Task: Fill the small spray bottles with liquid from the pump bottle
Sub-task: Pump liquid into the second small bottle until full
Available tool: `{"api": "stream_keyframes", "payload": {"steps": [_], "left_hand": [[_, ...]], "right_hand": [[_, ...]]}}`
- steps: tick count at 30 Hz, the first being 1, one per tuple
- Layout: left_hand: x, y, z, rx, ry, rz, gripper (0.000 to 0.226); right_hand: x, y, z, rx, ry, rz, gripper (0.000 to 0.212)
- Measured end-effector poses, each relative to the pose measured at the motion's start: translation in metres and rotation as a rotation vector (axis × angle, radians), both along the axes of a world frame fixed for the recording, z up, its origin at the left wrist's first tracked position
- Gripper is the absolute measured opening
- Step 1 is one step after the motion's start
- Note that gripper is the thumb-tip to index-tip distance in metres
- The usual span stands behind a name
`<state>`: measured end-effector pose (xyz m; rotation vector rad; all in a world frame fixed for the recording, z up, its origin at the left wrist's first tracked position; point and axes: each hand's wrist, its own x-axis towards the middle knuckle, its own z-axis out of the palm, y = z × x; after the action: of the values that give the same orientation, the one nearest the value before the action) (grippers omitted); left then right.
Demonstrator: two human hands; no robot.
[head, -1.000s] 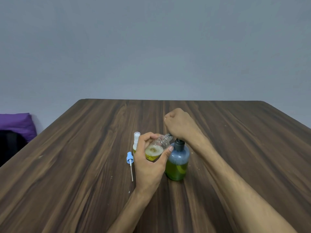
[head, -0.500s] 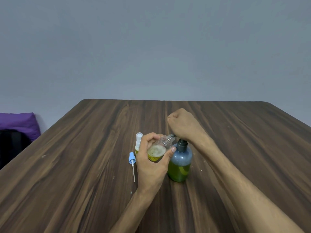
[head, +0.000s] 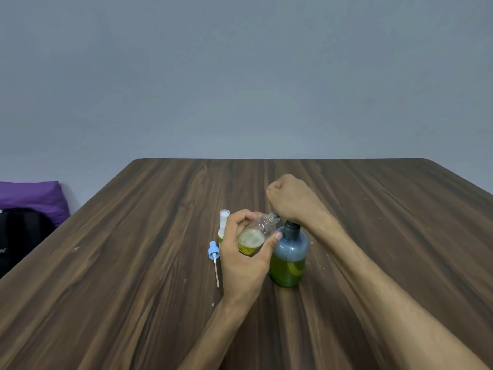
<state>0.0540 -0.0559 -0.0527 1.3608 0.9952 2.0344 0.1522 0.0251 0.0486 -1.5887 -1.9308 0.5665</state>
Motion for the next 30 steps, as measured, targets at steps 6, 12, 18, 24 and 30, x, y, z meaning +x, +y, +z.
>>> {"api": "stream_keyframes", "payload": {"steps": [6, 12, 18, 24, 30], "left_hand": [[0.0001, 0.0024, 0.0005, -0.007, -0.006, -0.008, 0.050], [-0.0002, 0.0008, 0.0025, 0.007, 0.008, -0.006, 0.050], [-0.0006, 0.0003, 0.0006, 0.014, 0.020, 0.011, 0.050], [0.0007, 0.0010, 0.0024, 0.010, 0.010, 0.005, 0.052], [0.0004, 0.0028, 0.0012, 0.014, 0.003, -0.017, 0.054]], "right_hand": [[0.0005, -0.0009, -0.0008, -0.014, -0.005, -0.011, 0.038], [0.0020, 0.0013, -0.0012, -0.005, 0.049, -0.015, 0.037], [0.0018, -0.0002, 0.0016, 0.000, 0.045, -0.016, 0.034], [0.0012, 0.0010, -0.0006, -0.056, 0.049, -0.003, 0.033], [0.0019, 0.0014, -0.0019, -0.054, 0.029, 0.000, 0.036]]}}
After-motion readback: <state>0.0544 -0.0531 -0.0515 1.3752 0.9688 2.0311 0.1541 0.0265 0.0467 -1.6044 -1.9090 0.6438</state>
